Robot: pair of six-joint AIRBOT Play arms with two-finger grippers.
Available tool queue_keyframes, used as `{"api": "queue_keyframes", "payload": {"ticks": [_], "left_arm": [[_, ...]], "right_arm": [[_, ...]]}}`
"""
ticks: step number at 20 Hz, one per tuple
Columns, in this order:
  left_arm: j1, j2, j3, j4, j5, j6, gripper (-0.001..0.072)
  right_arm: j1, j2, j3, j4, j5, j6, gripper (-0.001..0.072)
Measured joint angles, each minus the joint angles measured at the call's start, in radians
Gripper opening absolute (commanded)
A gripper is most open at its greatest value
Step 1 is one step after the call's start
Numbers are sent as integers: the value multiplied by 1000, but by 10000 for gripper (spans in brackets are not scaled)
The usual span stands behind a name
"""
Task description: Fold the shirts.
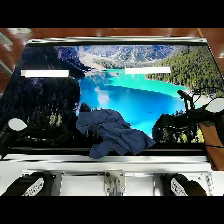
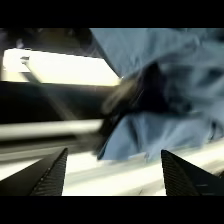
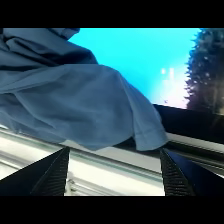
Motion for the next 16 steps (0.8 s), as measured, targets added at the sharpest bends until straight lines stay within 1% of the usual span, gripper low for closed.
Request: {"api": "queue_keyframes", "payload": {"ticks": [2,7,8,9,10,11,12,13,15,16], "left_arm": [[-11,-51,-34,-76,90,23,719],[-82,-184,-64,-314,301,136,716],[-100,-206,-66,-360,340,156,714],[-118,-230,-66,-399,376,176,697],[-133,-253,-62,-428,402,191,556],[-146,-275,-54,-454,426,203,297],[-155,-293,-45,-469,441,215,109],[-162,-307,-32,-484,454,229,37],[-170,-325,-5,-500,460,256,36],[-171,-330,11,-508,456,274,36]], "right_arm": [[-9,0,-9,21,0,-11,678],[-17,0,-17,40,37,-9,679],[-17,0,-18,39,53,-2,691],[-17,0,-21,35,66,5,691],[-18,0,-27,29,82,9,691],[-19,0,-39,18,100,15,691],[-19,0,-54,5,116,21,691],[-19,0,-73,-8,128,23,691],[-19,0,-128,-29,137,27,691],[-19,0,-157,-33,120,30,690]]}}
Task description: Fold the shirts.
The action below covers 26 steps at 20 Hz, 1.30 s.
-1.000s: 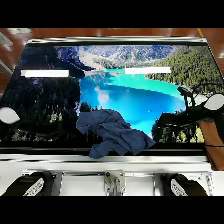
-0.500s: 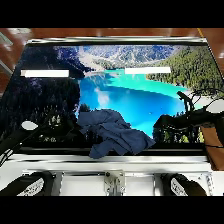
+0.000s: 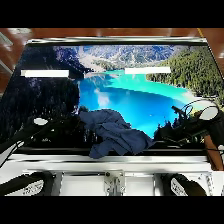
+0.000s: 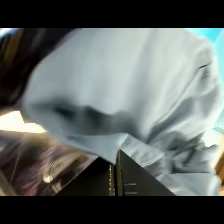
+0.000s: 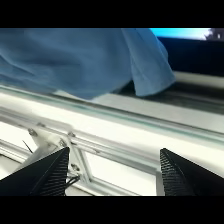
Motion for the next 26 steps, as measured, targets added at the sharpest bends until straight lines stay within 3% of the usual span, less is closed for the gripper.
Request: {"api": "queue_keyframes", "payload": {"ticks": [6,10,11,12,13,16,20,26], "left_arm": [[-5,15,62,35,-105,74,36],[-5,45,71,75,-141,85,36],[-5,51,72,79,-148,86,35],[-5,55,73,84,-157,87,35],[-5,60,74,86,-163,87,35],[13,81,90,100,-166,88,34],[103,163,251,154,-222,87,32],[221,369,954,441,-283,-23,34]], "right_arm": [[0,-2,-149,5,-258,106,689],[42,-77,-192,51,-388,122,687],[69,-105,-196,60,-423,123,585],[98,-129,-198,71,-457,124,213],[129,-148,-198,76,-490,126,65],[172,-156,-156,57,-523,127,67],[192,-20,42,-39,-486,57,66],[198,255,620,-120,-685,3,66]]}}
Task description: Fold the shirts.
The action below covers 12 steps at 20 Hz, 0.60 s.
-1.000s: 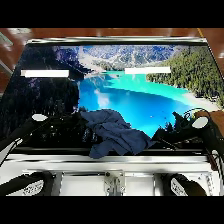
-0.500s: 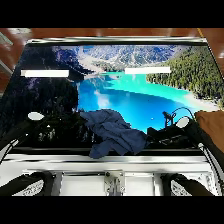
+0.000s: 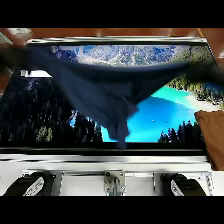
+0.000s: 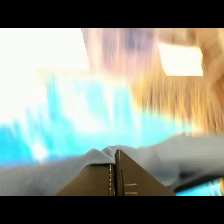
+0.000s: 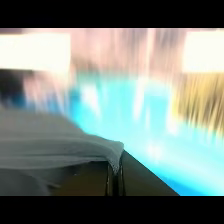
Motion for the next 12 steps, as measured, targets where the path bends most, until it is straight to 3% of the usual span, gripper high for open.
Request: {"api": "queue_keyframes", "payload": {"ticks": [5,9,12], "left_arm": [[27,62,536,75,21,-78,34],[31,108,645,130,-1,-101,34],[33,125,628,189,-56,-107,34]], "right_arm": [[1,66,394,89,-79,-6,66],[1,77,562,93,-48,-3,66],[1,73,606,43,93,37,66]]}}
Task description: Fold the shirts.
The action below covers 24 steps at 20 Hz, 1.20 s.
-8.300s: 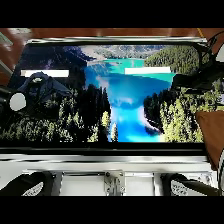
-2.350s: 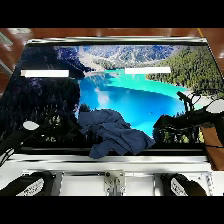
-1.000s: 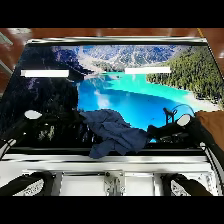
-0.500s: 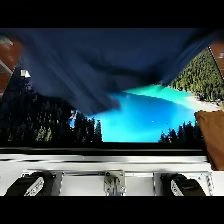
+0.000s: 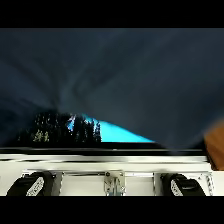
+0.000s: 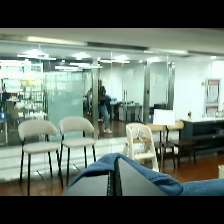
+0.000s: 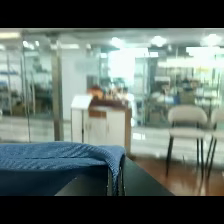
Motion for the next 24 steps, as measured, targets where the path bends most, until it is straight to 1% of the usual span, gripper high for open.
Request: {"api": "queue_keyframes", "payload": {"ticks": [1,3,6,7,9,11,13,17,18,19,21,22,23,24], "left_arm": [[0,2,-23,18,-33,0,34],[0,5,-95,49,-105,0,34],[0,-4,-259,106,-195,6,34],[-1,-15,-316,122,-209,13,34],[0,-60,-422,156,-215,34,34],[-1,-144,-494,158,-196,47,34],[-2,-258,-531,103,-167,54,35],[-35,-520,-561,-156,-73,70,36],[-55,-578,-564,-212,-63,78,36],[-79,-635,-566,-256,-48,87,36],[-133,-748,-569,-315,-41,100,35],[-159,-801,-571,-335,-41,101,36],[-182,-849,-571,-351,-48,99,105],[-195,-886,-571,-362,-60,84,384]], "right_arm": [[0,-7,7,-19,73,16,66],[0,-42,0,-58,287,52,66],[0,-111,-120,-107,594,104,66],[1,-129,-197,-126,652,114,66],[1,-158,-374,-154,674,126,66],[1,-199,-543,-183,605,134,67],[1,-263,-655,-204,483,145,67],[0,-419,-745,-221,153,213,67],[0,-462,-755,-206,58,237,67],[0,-504,-761,-176,-6,257,67],[13,-596,-770,-104,-107,280,67],[24,-642,-772,-74,-129,288,67],[34,-680,-774,-56,-145,294,87],[42,-712,-776,-42,-148,294,172]]}}
